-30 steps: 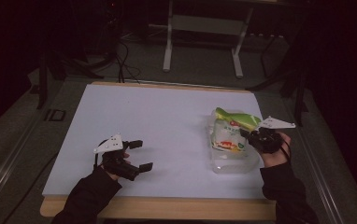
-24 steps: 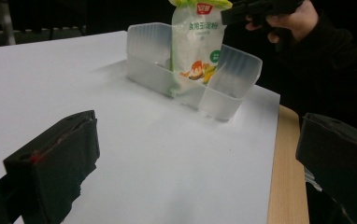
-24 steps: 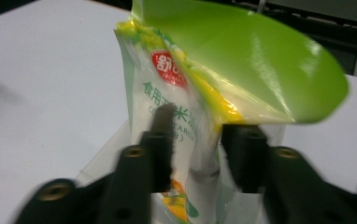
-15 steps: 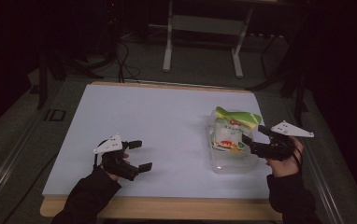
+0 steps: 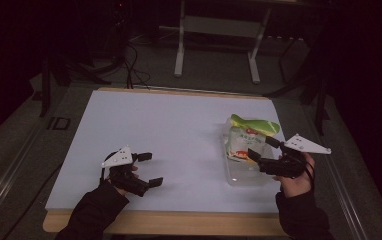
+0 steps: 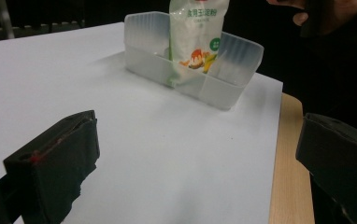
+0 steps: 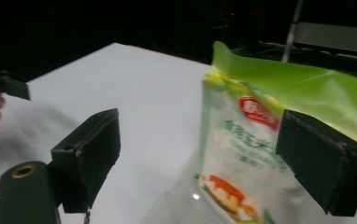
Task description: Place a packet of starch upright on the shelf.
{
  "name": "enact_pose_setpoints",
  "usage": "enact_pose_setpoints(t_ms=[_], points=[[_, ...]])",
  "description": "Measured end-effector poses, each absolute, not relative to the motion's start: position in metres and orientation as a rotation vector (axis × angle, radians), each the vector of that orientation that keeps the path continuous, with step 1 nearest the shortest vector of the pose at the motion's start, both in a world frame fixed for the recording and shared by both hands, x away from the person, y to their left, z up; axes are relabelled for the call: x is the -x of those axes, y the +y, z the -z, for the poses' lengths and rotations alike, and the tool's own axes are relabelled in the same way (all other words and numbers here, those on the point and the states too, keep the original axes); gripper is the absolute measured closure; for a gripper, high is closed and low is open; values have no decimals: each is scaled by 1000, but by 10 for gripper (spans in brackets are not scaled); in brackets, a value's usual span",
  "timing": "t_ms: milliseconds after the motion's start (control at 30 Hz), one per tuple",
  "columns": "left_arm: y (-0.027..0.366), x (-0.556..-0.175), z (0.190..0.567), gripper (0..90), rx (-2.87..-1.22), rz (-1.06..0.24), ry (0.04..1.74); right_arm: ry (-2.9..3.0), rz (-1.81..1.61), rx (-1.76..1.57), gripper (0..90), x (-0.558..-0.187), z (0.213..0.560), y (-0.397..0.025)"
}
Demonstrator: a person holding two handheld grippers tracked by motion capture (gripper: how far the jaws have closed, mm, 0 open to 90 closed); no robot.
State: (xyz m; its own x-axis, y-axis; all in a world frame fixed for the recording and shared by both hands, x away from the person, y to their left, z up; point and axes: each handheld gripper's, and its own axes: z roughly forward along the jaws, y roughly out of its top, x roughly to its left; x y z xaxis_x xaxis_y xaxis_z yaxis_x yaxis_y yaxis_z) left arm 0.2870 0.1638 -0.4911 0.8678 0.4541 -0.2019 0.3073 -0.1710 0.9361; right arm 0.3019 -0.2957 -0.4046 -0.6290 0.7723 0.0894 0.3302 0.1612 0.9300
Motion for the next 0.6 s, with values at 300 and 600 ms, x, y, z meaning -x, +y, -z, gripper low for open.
enact_pose_setpoints(t_ms=[300,600], points=[[165,-287,495,1,-1783,-142,584,2119,-1462,-1001,139,-294,423,-279],[164,-286,499,1,-1791,-141,575,2179,-1458,-923,138,-279,436,-262]])
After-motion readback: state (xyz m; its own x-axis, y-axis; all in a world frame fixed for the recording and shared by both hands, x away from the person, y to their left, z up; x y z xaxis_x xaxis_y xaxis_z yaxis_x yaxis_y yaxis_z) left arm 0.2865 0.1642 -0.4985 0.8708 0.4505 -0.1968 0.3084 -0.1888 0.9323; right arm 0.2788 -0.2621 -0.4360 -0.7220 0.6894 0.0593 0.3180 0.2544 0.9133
